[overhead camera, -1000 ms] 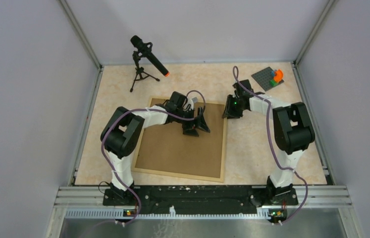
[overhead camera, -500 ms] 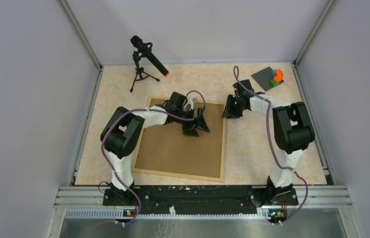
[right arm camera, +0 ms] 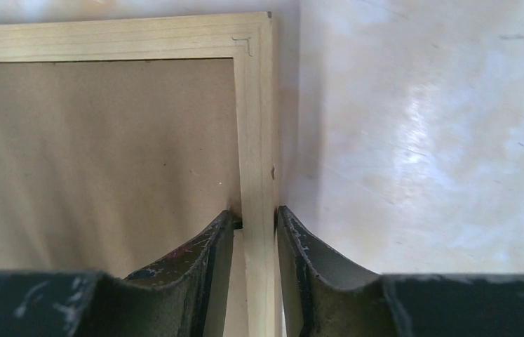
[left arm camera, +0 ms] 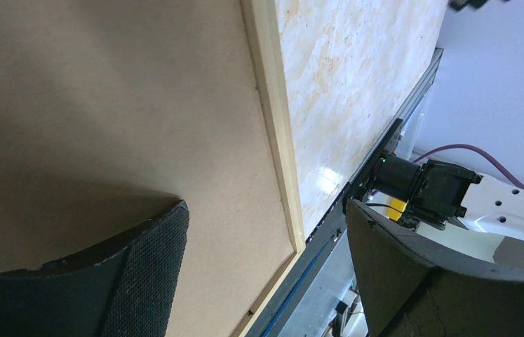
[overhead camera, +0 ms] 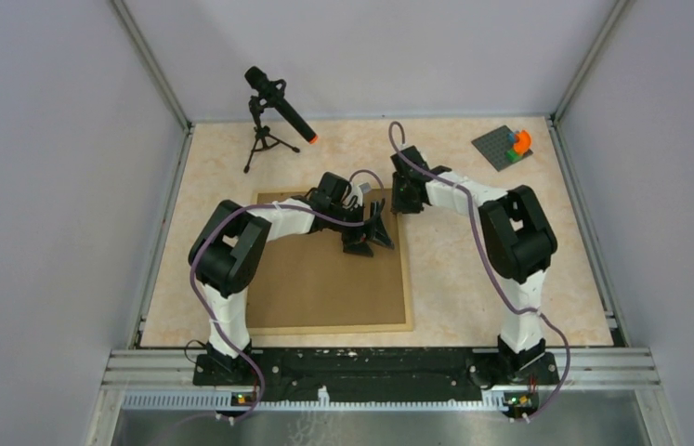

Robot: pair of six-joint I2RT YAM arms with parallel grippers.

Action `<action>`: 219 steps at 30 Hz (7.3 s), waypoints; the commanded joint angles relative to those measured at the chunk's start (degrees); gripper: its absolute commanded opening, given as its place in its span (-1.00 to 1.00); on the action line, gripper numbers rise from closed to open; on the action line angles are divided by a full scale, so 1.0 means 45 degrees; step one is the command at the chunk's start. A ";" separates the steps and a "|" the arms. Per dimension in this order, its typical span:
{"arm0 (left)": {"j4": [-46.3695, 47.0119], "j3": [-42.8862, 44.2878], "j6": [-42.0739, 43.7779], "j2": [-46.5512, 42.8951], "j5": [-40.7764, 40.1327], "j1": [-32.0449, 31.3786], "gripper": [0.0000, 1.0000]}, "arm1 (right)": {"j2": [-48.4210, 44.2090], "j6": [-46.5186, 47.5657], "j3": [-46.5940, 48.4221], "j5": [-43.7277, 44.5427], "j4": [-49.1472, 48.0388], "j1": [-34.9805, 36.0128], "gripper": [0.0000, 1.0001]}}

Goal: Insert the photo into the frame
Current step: Install the photo frame at the center of the board, then adjust the photo frame at the center of the board.

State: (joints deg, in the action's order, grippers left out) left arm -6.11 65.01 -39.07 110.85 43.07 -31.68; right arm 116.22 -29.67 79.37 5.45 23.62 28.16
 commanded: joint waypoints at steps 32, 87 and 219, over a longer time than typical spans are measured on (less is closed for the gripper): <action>-0.0930 -0.3293 0.1854 -0.4198 0.0539 0.2579 0.77 | -0.1711 0.1367 -0.2430 -0.4288 0.0589 -0.1123 -0.28; -0.0120 -0.4213 0.1728 -0.3539 0.0452 0.2881 0.73 | 0.1872 0.3141 0.3882 -0.4378 0.3404 -0.2403 -0.41; 0.1615 -0.3525 0.1044 -0.4446 0.0728 0.0729 0.97 | -0.1867 0.4373 -0.2924 -0.6311 -0.3361 -0.4169 -1.00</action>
State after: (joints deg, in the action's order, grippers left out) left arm -3.84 48.10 -33.34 87.24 40.58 -27.38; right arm 103.74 -22.41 59.99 -14.76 9.82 8.78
